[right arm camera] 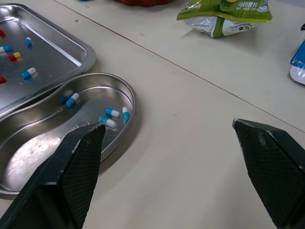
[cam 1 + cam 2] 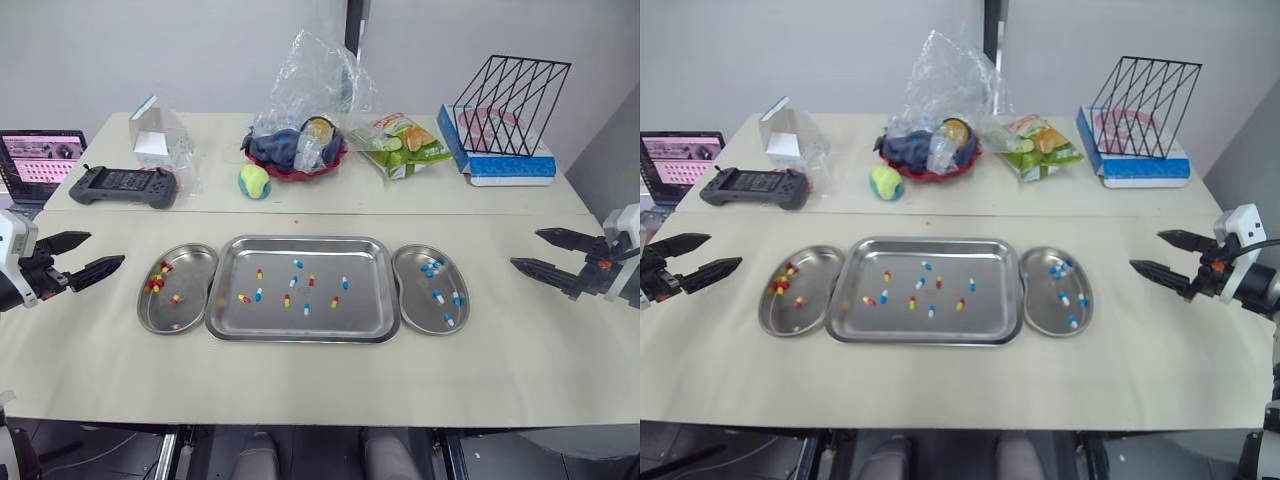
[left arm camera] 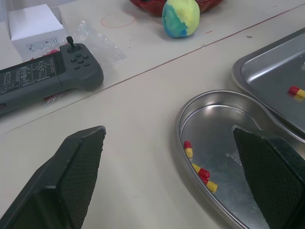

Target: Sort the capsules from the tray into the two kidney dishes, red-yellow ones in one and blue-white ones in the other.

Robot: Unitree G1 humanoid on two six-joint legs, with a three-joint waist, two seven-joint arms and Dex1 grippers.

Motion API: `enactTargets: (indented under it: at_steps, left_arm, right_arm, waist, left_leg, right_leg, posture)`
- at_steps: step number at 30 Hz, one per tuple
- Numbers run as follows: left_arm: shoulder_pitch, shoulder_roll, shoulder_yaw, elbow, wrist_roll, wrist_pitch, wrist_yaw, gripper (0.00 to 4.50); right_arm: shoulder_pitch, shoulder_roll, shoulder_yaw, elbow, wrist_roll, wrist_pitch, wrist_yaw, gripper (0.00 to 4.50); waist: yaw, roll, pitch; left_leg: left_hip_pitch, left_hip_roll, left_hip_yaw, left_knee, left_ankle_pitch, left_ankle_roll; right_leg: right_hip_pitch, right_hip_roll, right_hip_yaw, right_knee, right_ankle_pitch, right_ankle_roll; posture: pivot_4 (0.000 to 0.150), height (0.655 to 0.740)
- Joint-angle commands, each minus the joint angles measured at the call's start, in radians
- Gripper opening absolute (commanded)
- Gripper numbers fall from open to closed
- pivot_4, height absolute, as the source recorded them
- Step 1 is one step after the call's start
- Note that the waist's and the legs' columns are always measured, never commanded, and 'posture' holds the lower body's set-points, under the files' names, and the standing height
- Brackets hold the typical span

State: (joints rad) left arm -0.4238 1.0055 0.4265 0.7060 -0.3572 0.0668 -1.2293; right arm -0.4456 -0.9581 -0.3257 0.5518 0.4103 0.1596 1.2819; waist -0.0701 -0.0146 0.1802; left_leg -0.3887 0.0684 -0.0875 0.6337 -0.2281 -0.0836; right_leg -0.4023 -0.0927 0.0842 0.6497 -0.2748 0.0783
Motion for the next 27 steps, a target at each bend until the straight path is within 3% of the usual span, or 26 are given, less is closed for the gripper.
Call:
enactTargets:
  at_steps: [1, 6, 11, 17, 27]
  left_arm:
    - [-0.021, 0.027, 0.007, 0.009, -0.013, -0.005, -0.011, 4.5]
    - [-0.033, 0.053, -0.01, 0.052, 0.028, -0.028, 0.019, 4.5]
    - [0.035, 0.059, 0.066, -0.005, -0.059, 0.017, -0.051, 4.5]
    - [0.294, 0.019, 0.199, -0.261, -0.174, 0.084, -0.117, 4.5]
    - [0.625, -0.106, 0.375, -0.705, -0.299, 0.235, -0.028, 4.5]
  right_arm:
    - [0.001, -0.012, -0.028, -0.037, 0.018, 0.006, -0.009, 4.48]
    - [-0.012, -0.013, -0.011, -0.067, 0.019, 0.028, -0.014, 4.48]
    - [-0.029, -0.008, 0.028, -0.152, 0.036, 0.095, 0.012, 4.48]
    - [-0.05, -0.001, 0.103, -0.333, 0.092, 0.242, 0.059, 4.48]
    - [-0.189, 0.043, 0.22, -0.403, 0.113, 0.337, 0.134, 4.48]
  waist:
    - [0.0, 0.0, 0.0]
    - [0.0, 0.0, 0.0]
    - [0.0, 0.0, 0.0]
    - [-0.007, 0.001, 0.0]
    - [0.011, 0.001, 0.001]
  left_leg:
    - [0.0, 0.0, 0.0, 0.0, 0.0, 0.0]
    - [0.0, 0.0, 0.0, 0.0, 0.0, 0.0]
    - [0.0, 0.0, 0.0, 0.0, 0.0, 0.0]
    - [0.0, 0.001, 0.0, -0.001, 0.0, 0.0]
    - [-0.001, 0.001, 0.001, 0.0, 0.0, 0.0]
  right_leg:
    - [0.0, 0.0, 0.0, 0.0, 0.0, 0.0]
    - [0.0, 0.0, 0.0, 0.0, 0.0, 0.0]
    - [0.0, 0.0, 0.0, 0.0, 0.0, 0.0]
    - [-0.001, 0.0, 0.001, 0.001, 0.0, 0.0]
    - [-0.001, 0.0, 0.001, 0.0, 0.0, 0.0]
  posture:
    - [0.15, 0.738]
    - [0.15, 0.738]
    - [0.15, 0.738]
    - [0.15, 0.738]
    - [0.15, 0.738]
